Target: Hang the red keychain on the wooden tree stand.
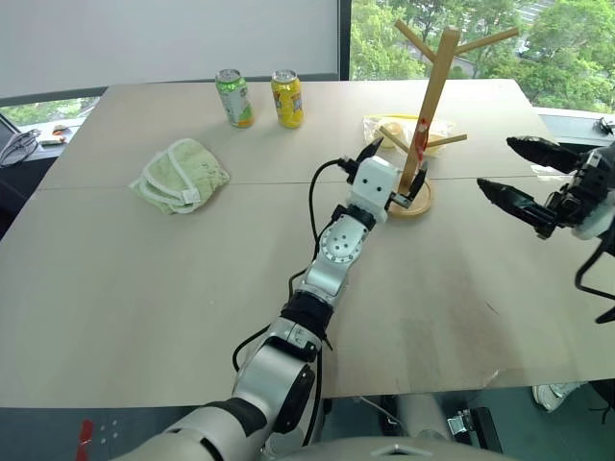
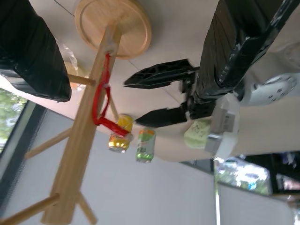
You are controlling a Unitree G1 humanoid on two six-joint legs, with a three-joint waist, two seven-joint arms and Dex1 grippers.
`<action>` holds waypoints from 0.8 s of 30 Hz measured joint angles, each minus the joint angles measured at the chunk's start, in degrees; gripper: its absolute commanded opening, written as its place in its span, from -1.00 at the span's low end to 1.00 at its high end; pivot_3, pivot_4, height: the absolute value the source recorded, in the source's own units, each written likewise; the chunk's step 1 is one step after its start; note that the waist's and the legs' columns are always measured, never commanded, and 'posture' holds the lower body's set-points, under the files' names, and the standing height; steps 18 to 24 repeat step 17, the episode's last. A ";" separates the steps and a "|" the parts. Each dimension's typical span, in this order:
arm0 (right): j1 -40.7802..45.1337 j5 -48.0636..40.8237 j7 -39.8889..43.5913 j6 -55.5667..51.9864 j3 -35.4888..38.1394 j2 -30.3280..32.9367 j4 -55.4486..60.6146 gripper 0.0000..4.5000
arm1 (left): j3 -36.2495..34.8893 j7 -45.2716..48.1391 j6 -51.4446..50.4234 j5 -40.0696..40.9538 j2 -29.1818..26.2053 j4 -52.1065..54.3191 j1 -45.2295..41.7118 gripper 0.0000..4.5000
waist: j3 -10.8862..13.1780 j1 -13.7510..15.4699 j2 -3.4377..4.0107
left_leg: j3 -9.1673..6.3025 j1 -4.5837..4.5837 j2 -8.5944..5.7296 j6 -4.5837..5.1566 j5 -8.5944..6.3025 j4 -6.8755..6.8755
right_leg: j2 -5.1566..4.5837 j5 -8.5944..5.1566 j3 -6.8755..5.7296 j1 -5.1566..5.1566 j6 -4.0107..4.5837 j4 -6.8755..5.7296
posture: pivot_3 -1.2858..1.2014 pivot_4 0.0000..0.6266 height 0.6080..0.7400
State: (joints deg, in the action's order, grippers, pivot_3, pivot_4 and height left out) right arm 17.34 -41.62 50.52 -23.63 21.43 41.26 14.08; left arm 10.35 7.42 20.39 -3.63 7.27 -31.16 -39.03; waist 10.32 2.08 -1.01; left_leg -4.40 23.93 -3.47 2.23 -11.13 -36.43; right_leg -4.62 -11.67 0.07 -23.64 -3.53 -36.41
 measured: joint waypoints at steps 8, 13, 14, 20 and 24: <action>-1.26 14.81 -16.20 15.86 -2.52 -18.44 -14.21 1.00 | -10.19 -2.97 -12.50 4.44 -6.91 19.45 14.01 0.97 | 0.00 -1.35 0.09 | 0.01 -0.07 0.01 -0.02 0.01 0.04 | 0.06 0.01 0.12 -0.09 0.05 -0.16 | 0.03 -0.52 1.00; 0.12 20.23 -21.61 22.87 -3.66 -23.23 -22.67 1.00 | -15.51 -6.83 -18.83 5.38 -8.85 29.35 19.52 0.97 | -0.01 -1.25 0.10 | 0.02 -0.12 -0.05 -0.02 0.01 0.03 | 0.05 0.02 0.15 -0.06 0.05 -0.17 | 0.03 -0.52 1.00; 0.89 22.02 -23.22 24.93 -4.00 -23.84 -25.24 1.00 | -17.01 -7.74 -19.94 5.92 -9.17 31.27 20.99 0.97 | -0.01 -1.29 0.10 | 0.02 -0.12 -0.05 -0.02 0.01 0.03 | 0.06 0.02 0.16 -0.07 0.06 -0.18 | 0.03 -0.52 1.00; 2.68 25.87 -27.19 28.33 -4.89 -24.55 -30.66 1.00 | -20.33 -9.45 -22.22 7.31 -9.46 34.43 23.59 0.97 | -0.01 -1.31 0.11 | 0.01 -0.13 -0.04 -0.03 0.01 0.03 | 0.08 0.01 0.16 -0.08 0.07 -0.20 | 0.03 -0.52 1.00; 2.68 25.87 -27.19 28.33 -4.89 -24.55 -30.66 1.00 | -20.33 -9.45 -22.22 7.31 -9.46 34.43 23.59 0.97 | -0.01 -1.31 0.11 | 0.01 -0.13 -0.04 -0.03 0.01 0.03 | 0.08 0.01 0.16 -0.08 0.07 -0.20 | 0.03 -0.52 1.00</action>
